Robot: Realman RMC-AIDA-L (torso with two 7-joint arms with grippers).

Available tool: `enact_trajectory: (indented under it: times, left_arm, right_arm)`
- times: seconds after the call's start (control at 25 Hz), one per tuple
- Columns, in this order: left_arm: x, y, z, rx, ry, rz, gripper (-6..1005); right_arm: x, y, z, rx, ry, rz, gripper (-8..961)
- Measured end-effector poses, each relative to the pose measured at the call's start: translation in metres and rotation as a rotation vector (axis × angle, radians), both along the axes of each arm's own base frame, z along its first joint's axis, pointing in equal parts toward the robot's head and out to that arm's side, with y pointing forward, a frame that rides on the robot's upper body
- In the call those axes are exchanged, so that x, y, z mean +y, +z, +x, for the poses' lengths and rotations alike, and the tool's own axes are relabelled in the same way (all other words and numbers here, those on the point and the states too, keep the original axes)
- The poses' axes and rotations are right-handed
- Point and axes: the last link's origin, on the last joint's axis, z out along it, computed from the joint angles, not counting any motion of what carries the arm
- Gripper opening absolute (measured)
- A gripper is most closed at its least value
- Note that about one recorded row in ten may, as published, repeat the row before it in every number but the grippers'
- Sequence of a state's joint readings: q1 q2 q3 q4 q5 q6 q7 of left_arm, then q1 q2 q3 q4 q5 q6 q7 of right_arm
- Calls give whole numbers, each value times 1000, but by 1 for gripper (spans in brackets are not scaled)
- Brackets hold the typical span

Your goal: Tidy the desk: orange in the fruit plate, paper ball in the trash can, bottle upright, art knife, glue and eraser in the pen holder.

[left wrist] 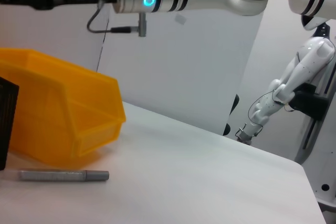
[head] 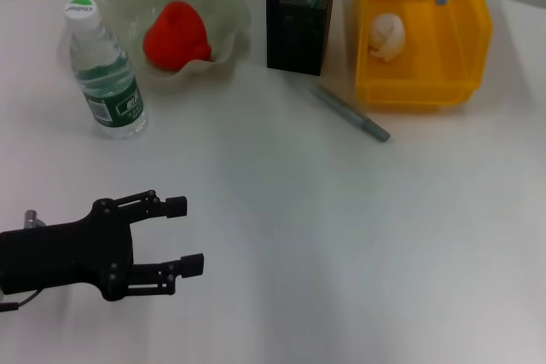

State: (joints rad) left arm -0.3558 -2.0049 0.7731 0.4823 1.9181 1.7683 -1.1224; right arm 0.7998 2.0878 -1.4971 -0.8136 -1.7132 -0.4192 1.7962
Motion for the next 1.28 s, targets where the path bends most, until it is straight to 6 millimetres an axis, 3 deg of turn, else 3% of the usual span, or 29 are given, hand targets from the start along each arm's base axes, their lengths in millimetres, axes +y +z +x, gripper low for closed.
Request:
enact_trajectory:
  times: [0.28,0.6,1.16,1.28]
  left_arm:
    - [1,1,0,-5,5,2,860]
    - [1,3,0,-9,9,10,860]
    - [-1,4,-1,-10,10,9,861]
    - [-2,4,-2,-9,8,12,861]
  right_arm:
    - [6,-18,8,-24,-73,-51,90]
    - [11,-15,14,-27,-101,-9,90]
    - [7,-11,16,39,-121,-12,241]
    - [-5,4,8,169,-90,-53,380]
